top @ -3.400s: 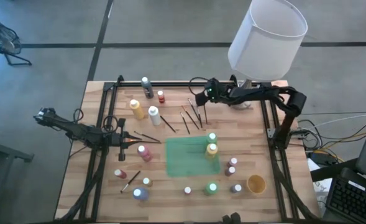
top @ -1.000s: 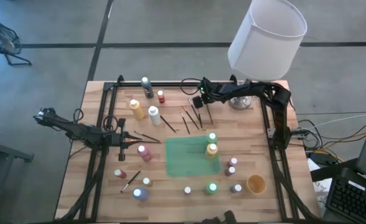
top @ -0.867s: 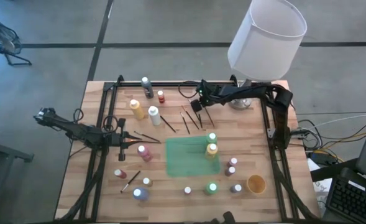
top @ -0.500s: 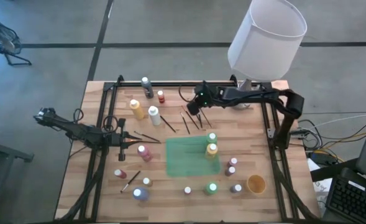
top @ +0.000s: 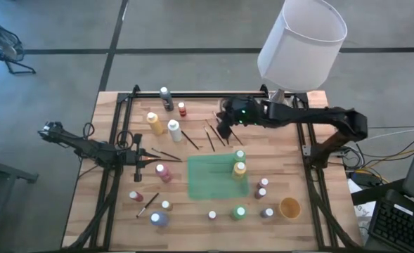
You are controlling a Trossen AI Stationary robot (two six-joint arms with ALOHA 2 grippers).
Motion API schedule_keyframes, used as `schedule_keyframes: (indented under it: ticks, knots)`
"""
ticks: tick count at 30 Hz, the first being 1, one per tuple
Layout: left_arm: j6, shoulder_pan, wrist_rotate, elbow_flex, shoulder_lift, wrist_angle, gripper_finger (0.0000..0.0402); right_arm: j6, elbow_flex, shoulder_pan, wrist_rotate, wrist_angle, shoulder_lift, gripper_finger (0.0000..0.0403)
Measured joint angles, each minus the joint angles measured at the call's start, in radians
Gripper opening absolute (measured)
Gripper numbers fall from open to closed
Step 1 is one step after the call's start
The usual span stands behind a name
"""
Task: Pick & Place Paint Supplies
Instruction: Put the gold paintbrush into the yellow cup
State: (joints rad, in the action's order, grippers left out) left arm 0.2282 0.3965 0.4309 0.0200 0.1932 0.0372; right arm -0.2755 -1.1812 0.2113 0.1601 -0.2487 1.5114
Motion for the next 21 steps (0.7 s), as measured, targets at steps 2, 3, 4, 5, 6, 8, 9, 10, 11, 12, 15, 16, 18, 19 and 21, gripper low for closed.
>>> schedule_keyframes:
  ticks: [2,3,4,5,6,8,9,10,11,12,15,16,18,19,21]
  knots:
    - [0.0,0.0,0.0,0.0,0.0,0.0,0.003,0.024,0.008,-0.029,-0.005,0.001,-0.044,0.0008]
    - [0.0,0.0,0.0,0.0,0.0,0.0,0.003,0.038,0.013,-0.043,-0.005,-0.001,-0.068,0.0008]
    - [0.0,0.0,0.0,0.0,0.0,0.0,0.003,0.051,0.017,-0.058,-0.005,-0.002,-0.092,0.0008]
    - [0.0,0.0,0.0,0.0,0.0,0.0,0.003,0.068,0.021,-0.072,-0.005,0.003,-0.116,0.0008]
    - [0.0,0.0,0.0,0.0,0.0,0.0,0.003,0.078,0.028,-0.086,-0.004,0.003,-0.143,0.0008]
    - [0.0,0.0,0.0,0.0,0.0,0.0,0.003,0.096,0.04,-0.121,-0.004,0.002,-0.194,0.0008]
    - [0.0,0.0,0.0,0.0,0.0,0.0,0.003,0.101,0.049,-0.139,-0.004,0.002,-0.22,0.0008]
    - [0.0,0.0,0.0,0.0,0.0,0.0,0.003,0.104,0.059,-0.158,-0.004,0.001,-0.246,0.0008]
    - [0.0,0.0,0.0,0.0,0.0,0.0,0.003,0.111,0.069,-0.177,-0.004,0.003,-0.273,0.0008]
    - [0.0,0.0,0.0,0.0,0.0,0.0,0.003,0.118,0.082,-0.197,-0.005,0.006,-0.302,0.0008]
    - [0.0,0.0,0.0,0.0,0.0,0.0,0.003,0.136,0.128,-0.264,-0.004,0.025,-0.386,0.0008]
    - [0.0,0.0,0.0,0.0,0.0,0.0,0.003,0.149,0.145,-0.292,-0.002,0.031,-0.413,0.0008]
    - [0.0,0.0,0.0,0.0,0.0,0.0,0.003,0.178,0.187,-0.35,-0.003,0.057,-0.466,0.0008]
    - [0.0,0.0,0.0,0.0,0.0,0.0,0.003,0.194,0.208,-0.383,-0.004,0.071,-0.495,0.0008]
    - [0.0,0.0,0.0,0.0,0.0,0.0,0.003,0.223,0.257,-0.448,-0.004,0.098,-0.549,0.0008]
